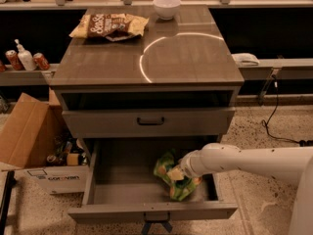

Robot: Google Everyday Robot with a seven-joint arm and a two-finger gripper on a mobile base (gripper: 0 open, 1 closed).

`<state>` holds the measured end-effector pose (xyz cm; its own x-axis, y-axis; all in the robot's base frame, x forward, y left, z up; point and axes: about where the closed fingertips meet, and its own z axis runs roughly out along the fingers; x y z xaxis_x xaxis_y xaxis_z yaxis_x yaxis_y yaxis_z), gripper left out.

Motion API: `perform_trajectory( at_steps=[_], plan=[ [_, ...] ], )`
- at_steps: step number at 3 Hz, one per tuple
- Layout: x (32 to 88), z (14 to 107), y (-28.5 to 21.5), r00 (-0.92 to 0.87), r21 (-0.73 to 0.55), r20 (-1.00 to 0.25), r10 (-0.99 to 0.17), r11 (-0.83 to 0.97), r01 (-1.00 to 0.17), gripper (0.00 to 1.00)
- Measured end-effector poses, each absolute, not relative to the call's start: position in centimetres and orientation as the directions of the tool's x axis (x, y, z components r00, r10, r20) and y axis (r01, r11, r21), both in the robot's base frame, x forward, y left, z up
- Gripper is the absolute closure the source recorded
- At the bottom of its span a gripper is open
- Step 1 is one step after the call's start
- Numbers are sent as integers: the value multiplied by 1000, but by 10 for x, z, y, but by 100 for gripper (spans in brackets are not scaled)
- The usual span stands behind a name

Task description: Place green rice chip bag into middle drawer

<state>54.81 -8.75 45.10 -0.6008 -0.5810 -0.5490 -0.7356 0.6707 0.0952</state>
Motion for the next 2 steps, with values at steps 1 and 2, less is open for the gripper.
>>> perform_trajectory(
  at_steps=[1, 2],
  plan=[
    [548, 455, -88, -595, 107, -568, -568, 666, -738, 0],
    [544, 464, -89, -582, 146, -612, -535, 647, -749, 0]
  ],
)
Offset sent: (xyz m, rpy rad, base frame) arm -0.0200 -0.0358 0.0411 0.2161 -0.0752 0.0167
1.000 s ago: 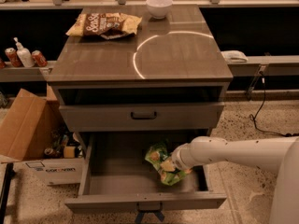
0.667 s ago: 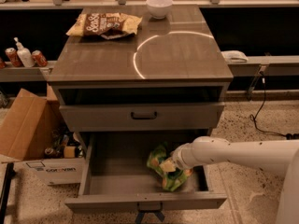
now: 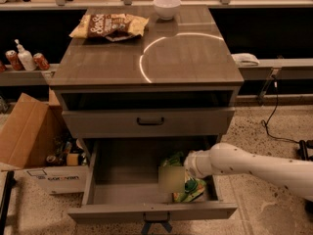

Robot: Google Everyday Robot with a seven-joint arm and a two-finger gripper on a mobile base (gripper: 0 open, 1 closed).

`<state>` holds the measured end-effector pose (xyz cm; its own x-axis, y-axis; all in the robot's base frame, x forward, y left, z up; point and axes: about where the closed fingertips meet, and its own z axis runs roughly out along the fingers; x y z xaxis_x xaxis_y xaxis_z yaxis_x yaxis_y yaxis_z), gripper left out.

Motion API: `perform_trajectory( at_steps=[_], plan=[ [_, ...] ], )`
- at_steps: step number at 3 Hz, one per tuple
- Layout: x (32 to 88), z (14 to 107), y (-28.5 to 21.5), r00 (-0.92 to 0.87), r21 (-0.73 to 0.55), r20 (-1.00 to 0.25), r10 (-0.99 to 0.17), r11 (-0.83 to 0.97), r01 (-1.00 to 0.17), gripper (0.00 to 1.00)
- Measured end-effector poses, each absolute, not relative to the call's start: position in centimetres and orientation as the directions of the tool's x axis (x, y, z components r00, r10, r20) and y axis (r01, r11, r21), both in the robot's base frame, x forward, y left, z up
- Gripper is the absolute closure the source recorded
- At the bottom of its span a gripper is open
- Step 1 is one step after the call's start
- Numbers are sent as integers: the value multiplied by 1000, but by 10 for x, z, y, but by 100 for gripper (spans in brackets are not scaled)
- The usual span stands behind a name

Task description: Place green rice chip bag into middle drawer

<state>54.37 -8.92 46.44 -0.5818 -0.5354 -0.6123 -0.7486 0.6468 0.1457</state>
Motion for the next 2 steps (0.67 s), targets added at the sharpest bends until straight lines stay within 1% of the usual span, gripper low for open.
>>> perform_trajectory(
  at_steps=[2],
  plan=[
    [492, 490, -144, -591, 198, -688, -421, 674, -711, 0]
  ],
)
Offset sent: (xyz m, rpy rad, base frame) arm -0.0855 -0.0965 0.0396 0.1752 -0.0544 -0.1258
